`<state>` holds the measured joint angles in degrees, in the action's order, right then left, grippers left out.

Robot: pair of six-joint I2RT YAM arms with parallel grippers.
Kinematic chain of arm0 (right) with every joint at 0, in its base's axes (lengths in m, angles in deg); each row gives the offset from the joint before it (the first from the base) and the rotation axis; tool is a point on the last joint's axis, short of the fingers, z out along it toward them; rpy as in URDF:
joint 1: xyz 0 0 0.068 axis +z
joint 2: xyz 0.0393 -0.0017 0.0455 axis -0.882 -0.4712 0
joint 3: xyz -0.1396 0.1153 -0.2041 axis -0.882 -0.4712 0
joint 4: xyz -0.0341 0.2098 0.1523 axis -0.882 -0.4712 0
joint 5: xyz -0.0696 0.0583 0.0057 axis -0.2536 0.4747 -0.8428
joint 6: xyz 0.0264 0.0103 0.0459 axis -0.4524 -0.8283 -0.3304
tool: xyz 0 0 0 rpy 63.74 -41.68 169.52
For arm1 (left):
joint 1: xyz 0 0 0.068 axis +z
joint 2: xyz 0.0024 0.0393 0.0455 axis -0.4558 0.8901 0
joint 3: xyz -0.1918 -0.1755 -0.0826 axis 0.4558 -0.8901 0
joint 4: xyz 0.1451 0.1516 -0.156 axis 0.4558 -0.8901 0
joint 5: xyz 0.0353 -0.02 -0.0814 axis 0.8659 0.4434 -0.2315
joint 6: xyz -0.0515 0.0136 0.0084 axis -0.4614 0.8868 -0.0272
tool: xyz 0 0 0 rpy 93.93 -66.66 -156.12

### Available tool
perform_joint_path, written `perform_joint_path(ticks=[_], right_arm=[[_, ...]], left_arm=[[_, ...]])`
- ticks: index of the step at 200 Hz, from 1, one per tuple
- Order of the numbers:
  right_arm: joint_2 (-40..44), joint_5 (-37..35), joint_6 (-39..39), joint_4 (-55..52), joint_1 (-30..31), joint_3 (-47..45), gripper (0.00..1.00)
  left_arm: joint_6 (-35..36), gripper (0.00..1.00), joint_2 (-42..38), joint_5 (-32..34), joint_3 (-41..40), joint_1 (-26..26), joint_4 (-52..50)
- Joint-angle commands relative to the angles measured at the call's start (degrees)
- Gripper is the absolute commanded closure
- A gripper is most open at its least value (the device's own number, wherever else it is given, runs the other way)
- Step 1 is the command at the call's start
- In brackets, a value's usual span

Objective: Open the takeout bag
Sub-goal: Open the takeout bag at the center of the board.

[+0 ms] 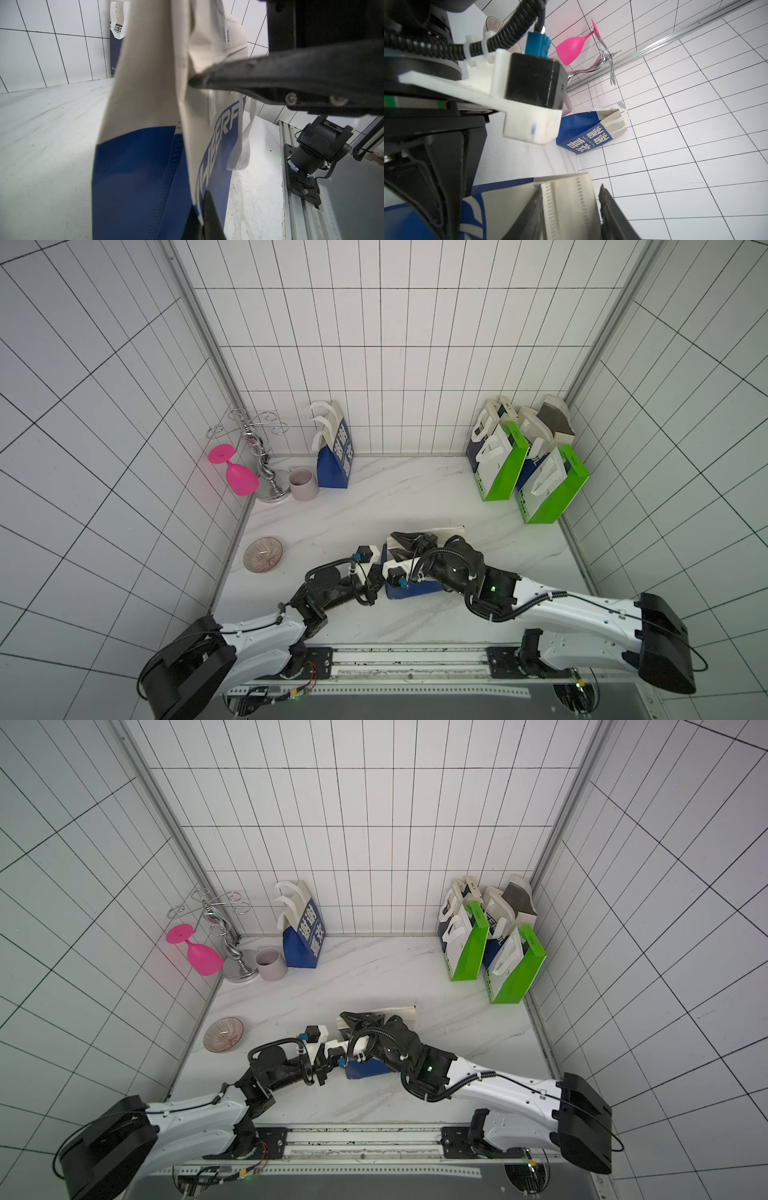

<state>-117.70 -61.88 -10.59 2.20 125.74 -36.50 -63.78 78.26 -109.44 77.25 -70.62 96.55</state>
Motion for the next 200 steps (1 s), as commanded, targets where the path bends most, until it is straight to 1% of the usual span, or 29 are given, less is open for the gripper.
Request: perform_joint_path(ticks=[1, 13, 27, 50, 81, 131, 159, 178, 200], right_arm=[[0.1, -2.6, 2.1, 3.7, 0.3, 4.2, 0.61], [0.2, -2.8, 2.3, 3.9, 0.3, 3.8, 0.63], [0.3, -3.2, 2.4, 5.3, 0.4, 3.0, 0.63], [1.2, -2.9, 2.1, 5.8, 0.5, 1.8, 0.56], [2.3, -3.1, 3.4, 6.4, 0.5, 0.2, 0.56], [4.2, -0.6, 2.0, 6.6, 0.5, -2.3, 0.66], [5.1, 0.5, 0.2, 5.1, 0.5, -3.2, 0.76], [5.6, 0.8, -0.6, 3.4, 0.5, -3.3, 0.8], [6.6, 2.1, -1.7, 2.3, 0.6, -4.0, 0.78]], left_arm=[[1.0, 1.0, -0.4, -0.9, 1.4, -0.6, 0.2], [1.1, 1.0, -0.3, -0.9, 1.4, -0.5, 0.1], [1.1, 1.0, -0.2, -0.9, 1.4, -0.6, 0.1], [1.0, 1.0, -0.2, -0.9, 1.5, -0.7, 0.1], [1.0, 1.0, -0.4, -0.9, 1.5, -0.7, -0.1], [0.8, 1.0, -0.4, -0.8, 1.5, -0.8, -0.1], [0.7, 1.0, -0.6, -0.8, 1.6, -0.8, -0.3], [0.7, 1.0, -0.8, -0.9, 1.6, -0.9, -0.4], [0.6, 1.0, -0.8, -0.8, 1.6, -0.9, -0.5]])
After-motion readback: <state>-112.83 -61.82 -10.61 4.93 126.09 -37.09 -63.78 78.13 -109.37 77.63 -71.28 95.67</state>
